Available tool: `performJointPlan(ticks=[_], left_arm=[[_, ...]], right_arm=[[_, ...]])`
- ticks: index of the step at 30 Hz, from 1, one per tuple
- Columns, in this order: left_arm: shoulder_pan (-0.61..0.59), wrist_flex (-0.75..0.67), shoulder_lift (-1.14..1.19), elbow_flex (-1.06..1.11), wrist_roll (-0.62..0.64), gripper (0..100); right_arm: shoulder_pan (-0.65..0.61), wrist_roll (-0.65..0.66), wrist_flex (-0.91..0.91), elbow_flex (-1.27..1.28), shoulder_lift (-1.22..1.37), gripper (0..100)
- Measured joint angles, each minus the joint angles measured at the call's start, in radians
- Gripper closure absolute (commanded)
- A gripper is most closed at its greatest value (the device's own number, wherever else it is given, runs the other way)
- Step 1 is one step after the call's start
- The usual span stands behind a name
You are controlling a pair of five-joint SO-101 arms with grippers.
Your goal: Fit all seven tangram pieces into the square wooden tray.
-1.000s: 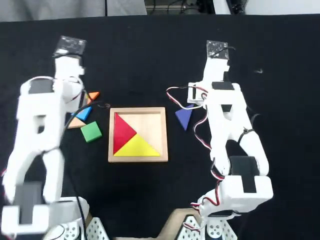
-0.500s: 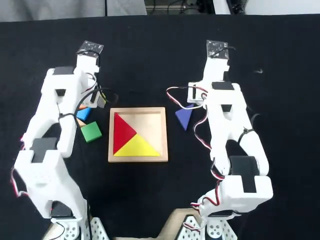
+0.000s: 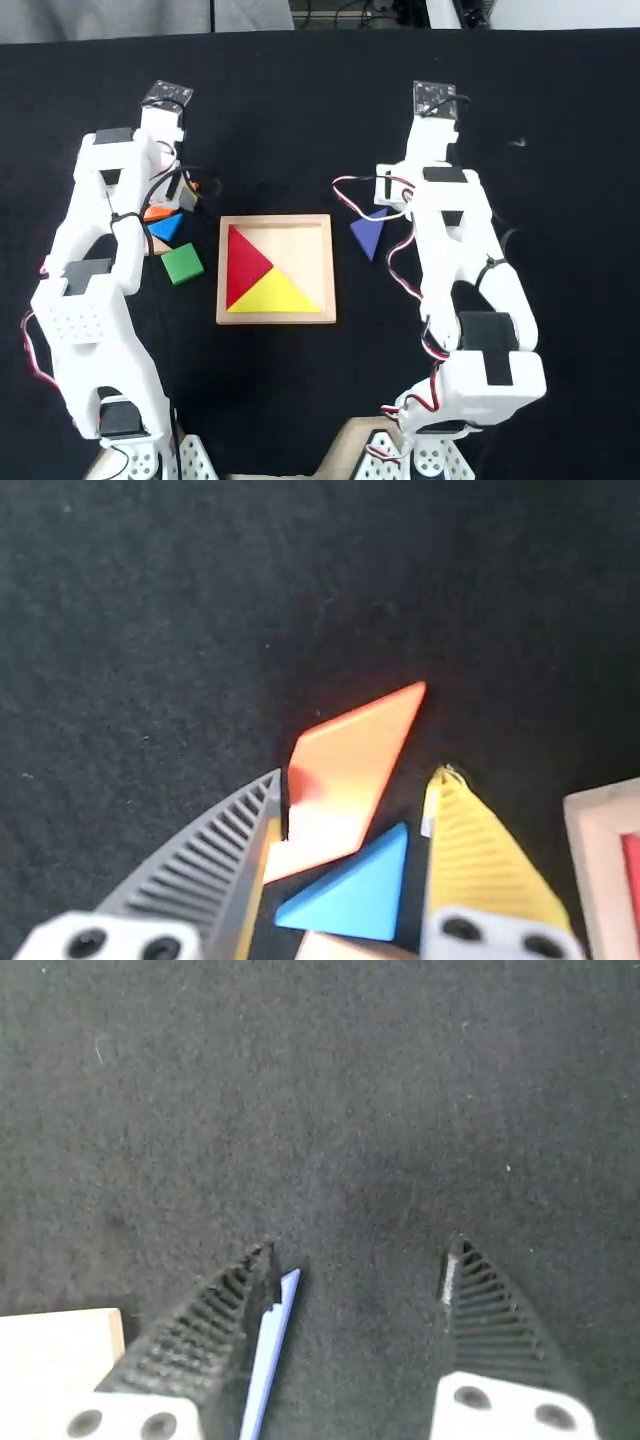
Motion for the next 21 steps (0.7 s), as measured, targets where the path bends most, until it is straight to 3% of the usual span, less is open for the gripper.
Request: performJointPlan(ticks=[18,21], left_arm=[[0.002,0.137,0.071,-0.077,-0.157,82],[0.002,0.181,0.11,-0.141,-0.158,88]], right_arm=[[0.0,0.0,0.0,0.0,0.0,74.4],[0.0,0.0,0.0,0.0,0.0,74.4]])
